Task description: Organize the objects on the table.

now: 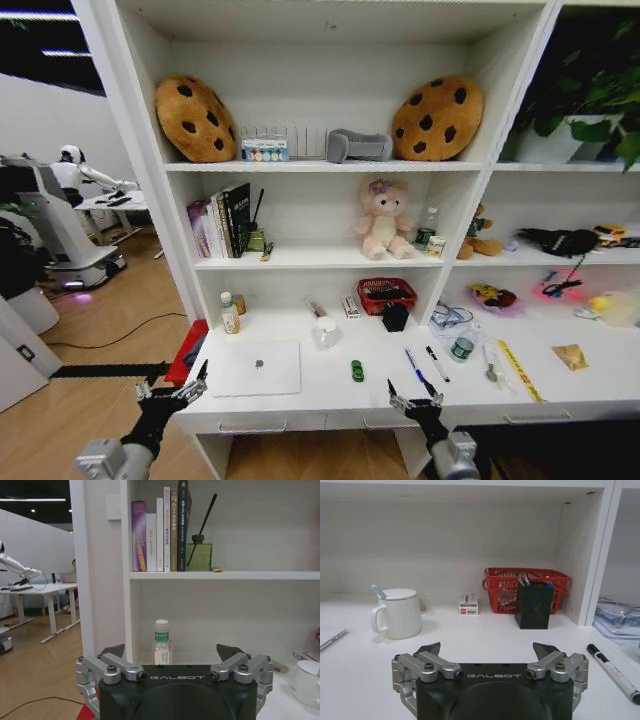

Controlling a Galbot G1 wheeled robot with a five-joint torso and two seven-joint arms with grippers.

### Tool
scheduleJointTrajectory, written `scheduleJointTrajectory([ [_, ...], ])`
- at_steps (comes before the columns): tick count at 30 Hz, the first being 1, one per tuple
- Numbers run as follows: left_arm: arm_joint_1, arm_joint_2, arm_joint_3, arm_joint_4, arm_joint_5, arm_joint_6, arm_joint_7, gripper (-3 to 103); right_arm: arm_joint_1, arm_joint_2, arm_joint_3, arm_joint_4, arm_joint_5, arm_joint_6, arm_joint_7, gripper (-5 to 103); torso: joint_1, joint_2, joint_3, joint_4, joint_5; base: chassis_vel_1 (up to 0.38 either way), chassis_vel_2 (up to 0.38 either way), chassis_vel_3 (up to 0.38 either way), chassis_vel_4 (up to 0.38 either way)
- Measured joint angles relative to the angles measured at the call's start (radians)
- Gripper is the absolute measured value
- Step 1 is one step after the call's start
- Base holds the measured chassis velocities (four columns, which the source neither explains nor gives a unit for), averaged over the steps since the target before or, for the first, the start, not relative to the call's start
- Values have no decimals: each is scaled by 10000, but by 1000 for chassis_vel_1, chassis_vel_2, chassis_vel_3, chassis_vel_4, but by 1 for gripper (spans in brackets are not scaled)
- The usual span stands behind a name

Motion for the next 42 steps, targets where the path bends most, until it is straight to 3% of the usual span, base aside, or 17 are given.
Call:
scheduleJointTrajectory([
  [8, 284, -190, 28, -49, 157, -1, 41, 100, 1431, -778, -1338, -767, 1094, -310, -399, 100, 0, -1, 0, 0, 0, 0, 0, 0, 0],
  [13, 385, -369, 26, -48, 259, -2, 55, 100, 2073, -561, -2286, -1356, 1138, -376, -392, 100, 0, -1, 0, -2, 1, 0, 0, 0, 0],
  [17, 453, -385, -78, -13, 254, 0, 61, 100, 2606, -248, -2811, -1917, 997, -588, 115, 100, 0, -1, 0, 0, -1, 0, 0, 0, 0],
  [42, 563, -535, 143, 41, 594, -114, 319, 100, 3846, 141, -3334, -3412, 889, -760, 349, 100, 0, 0, -2, 0, -1, 0, 0, 0, 0],
])
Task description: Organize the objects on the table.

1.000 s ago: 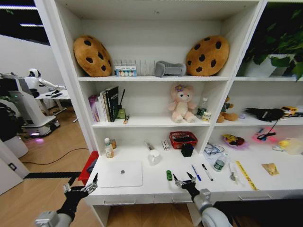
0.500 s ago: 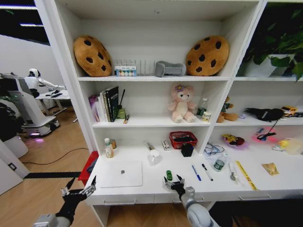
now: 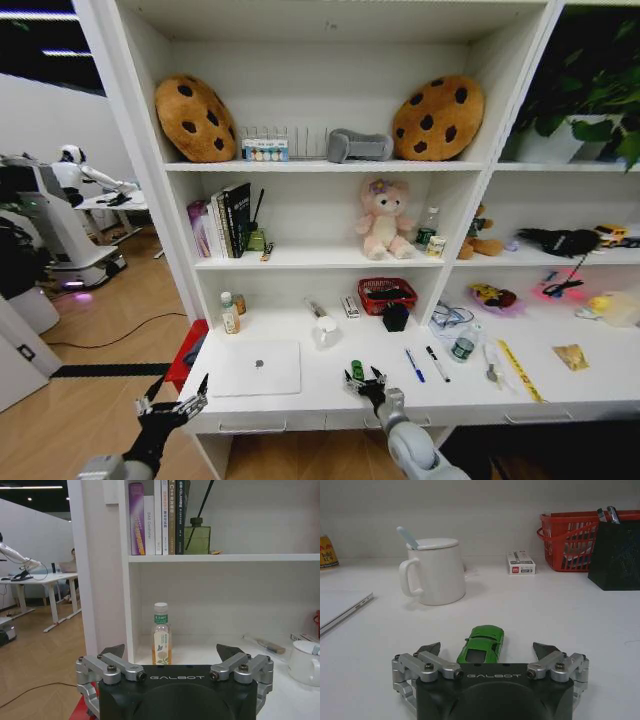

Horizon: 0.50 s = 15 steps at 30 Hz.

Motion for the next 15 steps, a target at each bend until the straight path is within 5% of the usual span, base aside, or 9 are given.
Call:
scheduleJointTrajectory([
  [2, 14, -5, 3, -5, 14, -10, 11, 100, 12, 0, -54, -16, -29, -2, 3, 101, 0, 0, 0, 0, -1, 0, 0, 0, 0],
  [15, 23, -279, 102, 2, 200, -108, 22, 100, -194, 10, -14, 208, -23, 39, 40, 53, -2, 2, 1, 1, 4, 0, 0, 0, 0],
])
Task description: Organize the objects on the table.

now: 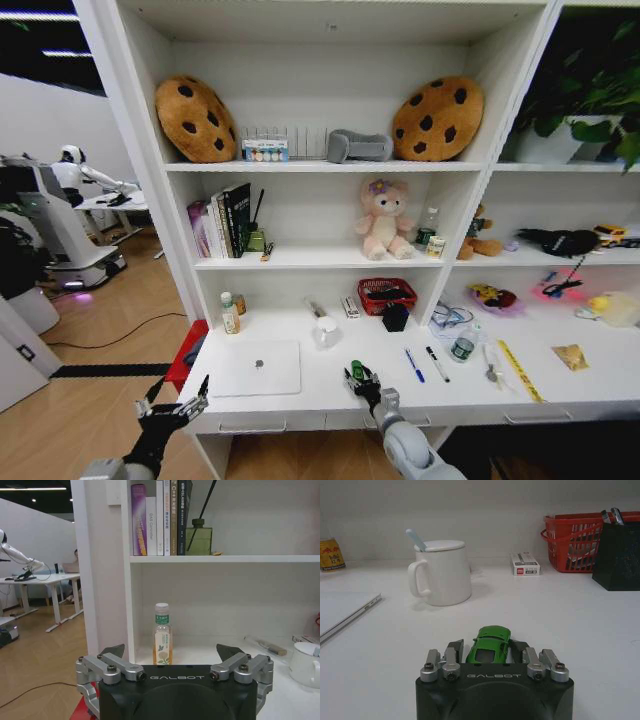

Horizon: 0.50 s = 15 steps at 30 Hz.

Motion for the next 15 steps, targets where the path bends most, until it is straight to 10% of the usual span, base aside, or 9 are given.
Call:
scheduleJointTrajectory([
  [15, -101, -84, 186, 142, 169, -34, -8, 100, -1255, -468, 1293, 1810, -5, -27, -193, 36, 1, -2, 1, 0, 0, 0, 0, 0, 0],
])
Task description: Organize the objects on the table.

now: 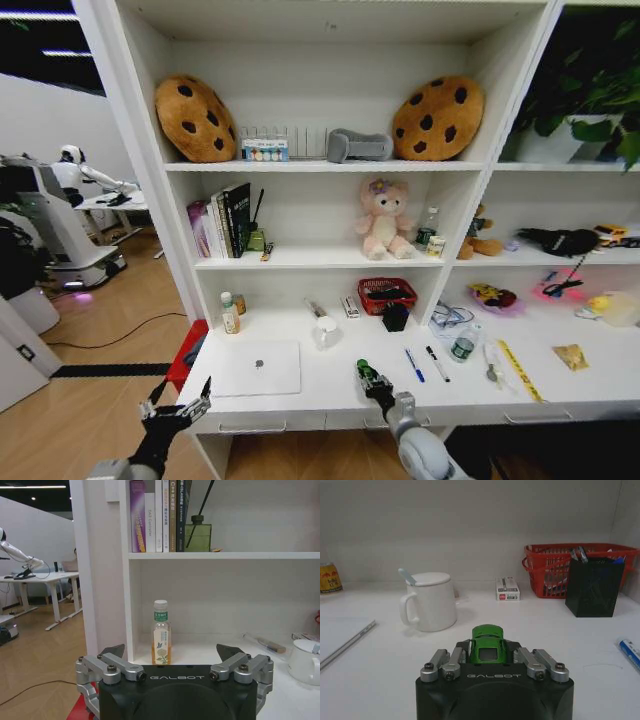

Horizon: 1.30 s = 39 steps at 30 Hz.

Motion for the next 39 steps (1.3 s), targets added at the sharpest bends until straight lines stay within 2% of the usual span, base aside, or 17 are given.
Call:
scheduleJointTrajectory([
  [3, -30, 6, 7, 28, 6, -24, -1, 100, -243, -168, 225, 493, 111, -16, -46, 36, 0, 0, 0, 0, -1, 0, 0, 0, 0],
  [7, -142, 21, 78, 113, 27, -53, -14, 100, -859, -931, 774, 1849, 495, -83, -264, 36, 0, 0, 0, -3, -1, 0, 0, 0, 0],
  [9, -183, 44, 154, 148, 55, -68, -24, 100, -983, -1727, 1221, 2840, 1015, -146, -640, 36, -1, 1, 0, -4, -2, 0, 0, 0, 0],
  [10, -183, 44, 154, 148, 55, -68, -24, 100, -983, -1727, 1221, 2840, 1015, -146, -640, 36, -1, 1, 0, -4, -2, 0, 0, 0, 0],
  [13, -206, 64, 190, 166, 86, -126, -25, 100, -341, -3036, 1721, 3575, 2291, -384, -1251, 36, -1, 0, -1, -3, -2, 0, 0, 0, 0],
  [14, -206, 64, 190, 166, 86, -126, -25, 100, -341, -3036, 1721, 3575, 2291, -384, -1251, 36, -1, 0, -1, -3, -2, 0, 0, 0, 0],
  [17, -211, 16, 141, 156, 150, -229, -23, 100, 2140, -4801, 1466, 3037, 4215, -696, -2784, 36, 2, 0, 0, 3, -2, 0, 0, 0, 0],
  [21, -183, -120, 81, 109, 165, -243, -22, 100, 3214, -5257, 1141, 2478, 4737, -799, -3432, 36, 4, -2, 1, 6, -1, 0, 0, 0, 0],
  [23, -110, -326, 19, 108, 293, -355, -19, 100, 4403, -5663, 760, 1585, 5268, -884, -4570, 36, 4, -2, 1, -1, 0, 0, 0, 0, 0],
  [27, -53, -427, 14, 130, 384, -406, -17, 100, 5038, -5773, 470, 1082, 5459, -908, -5125, 36, 3, -1, 0, -4, -3, 0, 0, 0, 0],
  [28, 7, -575, 39, 130, 506, -437, -8, 100, 6220, -5724, -317, 289, 5686, -901, -5275, 36, 2, -2, 0, -5, 1, 0, 0, 0, 0],
  [30, 39, -660, 40, 93, 535, -441, -8, 100, 6961, -5623, -875, -195, 5767, -899, -5425, 36, 3, -1, 0, -2, -4, 0, 0, 0, 0],
  [31, 88, -710, 9, 54, 545, -475, -8, 100, 7763, -5342, -1540, -829, 5757, -891, -5625, 36, 2, -1, 0, -2, -5, 0, 0, 0, 0],
  [32, 88, -710, 9, 54, 545, -475, -8, 100, 7763, -5342, -1540, -829, 5757, -891, -5625, 36, 2, -1, 0, -2, -5, 0, 0, 0, 0],
  [35, 144, -692, -144, 63, 553, -591, 4, 100, 9127, -4325, -2763, -2108, 5665, -1012, -5652, 36, 3, -2, 1, 1, 0, 0, 0, 0, 0],
  [37, 143, -681, -166, 69, 553, -595, 4, 100, 9401, -4082, -3013, -2369, 5645, -1045, -5633, 36, 3, -2, 1, 2, -1, 0, 0, 0, 0],
  [39, 135, -682, -176, 75, 552, -595, 5, 100, 10107, -3439, -3687, -2945, 5527, -1071, -5549, 36, 3, -2, 2, 0, -2, 0, 0, 0, 0],
])
